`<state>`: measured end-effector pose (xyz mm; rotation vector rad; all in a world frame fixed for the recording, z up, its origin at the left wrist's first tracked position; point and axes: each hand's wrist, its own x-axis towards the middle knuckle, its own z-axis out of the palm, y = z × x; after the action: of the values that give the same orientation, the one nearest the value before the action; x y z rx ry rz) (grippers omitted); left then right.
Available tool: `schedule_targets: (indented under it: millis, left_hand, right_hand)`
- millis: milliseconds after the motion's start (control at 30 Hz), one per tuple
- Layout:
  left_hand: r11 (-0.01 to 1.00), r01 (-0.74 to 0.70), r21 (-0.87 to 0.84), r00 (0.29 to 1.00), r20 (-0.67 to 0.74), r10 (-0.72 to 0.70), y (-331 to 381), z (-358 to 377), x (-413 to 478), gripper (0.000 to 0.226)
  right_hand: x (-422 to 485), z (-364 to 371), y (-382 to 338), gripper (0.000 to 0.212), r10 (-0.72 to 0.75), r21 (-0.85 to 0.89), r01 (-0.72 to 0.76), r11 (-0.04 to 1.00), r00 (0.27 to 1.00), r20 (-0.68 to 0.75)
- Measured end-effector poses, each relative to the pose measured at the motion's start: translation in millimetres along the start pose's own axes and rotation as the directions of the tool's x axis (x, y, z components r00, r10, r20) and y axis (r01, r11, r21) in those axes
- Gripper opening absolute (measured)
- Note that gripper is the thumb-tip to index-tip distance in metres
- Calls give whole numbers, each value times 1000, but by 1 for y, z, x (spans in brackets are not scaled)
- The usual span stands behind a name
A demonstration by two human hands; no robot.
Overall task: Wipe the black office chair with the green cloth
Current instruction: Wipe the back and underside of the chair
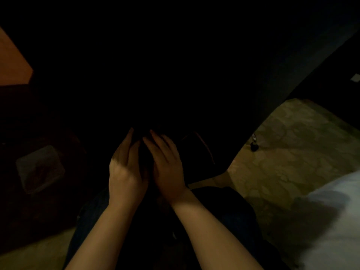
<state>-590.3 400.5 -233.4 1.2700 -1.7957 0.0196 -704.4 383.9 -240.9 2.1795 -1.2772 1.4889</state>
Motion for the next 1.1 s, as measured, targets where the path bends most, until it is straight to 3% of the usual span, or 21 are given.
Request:
schedule_targets:
  millis: [133,267,467,600,800,867,1000,1100]
  left_hand:
    - [997,22,-72,1000,-16,-24,12,4,-1,47]
    - [995,-24,-95,996,86,33,23,9,-6,56]
    - [997,-66,-37,991,114,69,32,9,-7,31]
    - [993,61,-105,997,58,-56,30,4,-8,27]
    - [952,255,-170,966,-2,-259,26,-4,-5,29]
    - [961,239,-138,971,16,-240,24,-4,-5,29]
    - [973,211,-95,973,118,-200,20,-7,-5,34]
    - [994,84,-66,973,220,-68,17,-6,-7,29]
  right_hand:
    - [-7,-26,9,51,90,61,-91,994,996,26]
    - [-27,-41,18,37,118,114,-130,985,987,107]
    - [-46,-54,21,57,338,206,-381,901,917,213]
    - [-47,-55,17,69,418,232,-526,818,821,389]
    - [-55,-49,20,75,379,98,-498,862,760,528]
    - [-55,-47,21,71,370,113,-479,871,789,491]
    - [-51,-49,24,38,330,122,-365,923,914,237]
    - [-46,-52,24,28,338,139,-351,926,935,112]
